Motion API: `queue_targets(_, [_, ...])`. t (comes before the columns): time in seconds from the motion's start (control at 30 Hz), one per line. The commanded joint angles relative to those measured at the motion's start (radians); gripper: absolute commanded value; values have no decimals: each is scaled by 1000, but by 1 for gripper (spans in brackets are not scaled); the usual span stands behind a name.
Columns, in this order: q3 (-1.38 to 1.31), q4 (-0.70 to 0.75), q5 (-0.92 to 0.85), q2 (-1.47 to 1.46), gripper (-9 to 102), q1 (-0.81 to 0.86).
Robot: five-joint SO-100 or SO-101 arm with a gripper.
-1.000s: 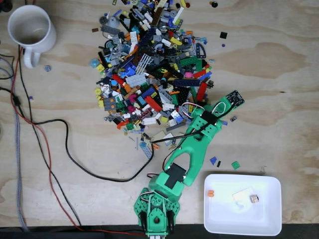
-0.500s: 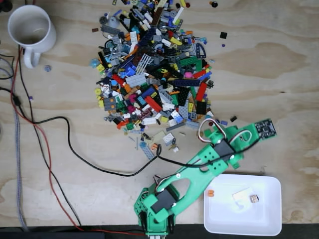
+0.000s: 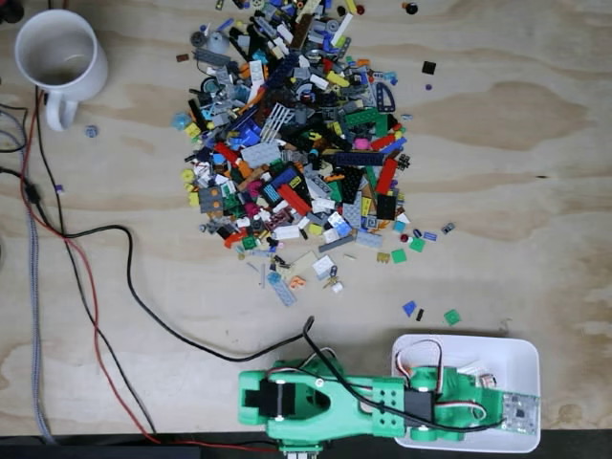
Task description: Find the closest Lego and put it in the bin.
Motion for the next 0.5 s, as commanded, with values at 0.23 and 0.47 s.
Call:
queue_targets(0.23, [-2,-133,95,121,23,-296])
queue_targets(0.47, [-52,9,216,232,23,-890])
